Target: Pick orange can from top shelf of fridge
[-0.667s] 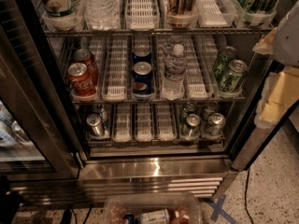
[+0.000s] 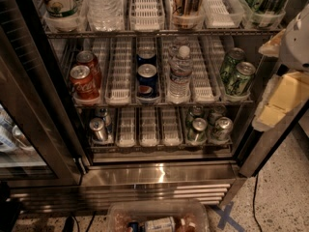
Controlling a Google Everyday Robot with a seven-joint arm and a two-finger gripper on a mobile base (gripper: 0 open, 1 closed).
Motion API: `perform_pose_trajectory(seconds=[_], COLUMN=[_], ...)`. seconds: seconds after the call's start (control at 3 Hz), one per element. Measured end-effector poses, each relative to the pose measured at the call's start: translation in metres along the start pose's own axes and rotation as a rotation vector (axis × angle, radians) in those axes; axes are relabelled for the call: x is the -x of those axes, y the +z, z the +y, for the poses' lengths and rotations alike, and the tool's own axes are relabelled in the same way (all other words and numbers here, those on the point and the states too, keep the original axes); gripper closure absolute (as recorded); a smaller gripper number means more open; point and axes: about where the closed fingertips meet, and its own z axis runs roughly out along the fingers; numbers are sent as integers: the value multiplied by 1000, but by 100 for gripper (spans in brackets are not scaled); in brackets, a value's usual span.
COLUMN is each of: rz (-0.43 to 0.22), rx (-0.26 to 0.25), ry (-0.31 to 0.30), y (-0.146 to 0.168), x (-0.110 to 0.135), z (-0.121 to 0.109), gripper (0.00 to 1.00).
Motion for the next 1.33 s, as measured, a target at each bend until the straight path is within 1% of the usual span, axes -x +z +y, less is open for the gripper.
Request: perform_pose_trajectory(seconds=[0.33, 0.67, 1.0, 1.33], rz=[-141, -274, -274, -330], rx=[-52, -95, -95, -110], ry=[59, 92, 92, 132], y=[0, -11, -11, -7], x=[22, 48, 48, 57], z=[-3, -7, -7, -5], gripper=[0, 0, 0, 0])
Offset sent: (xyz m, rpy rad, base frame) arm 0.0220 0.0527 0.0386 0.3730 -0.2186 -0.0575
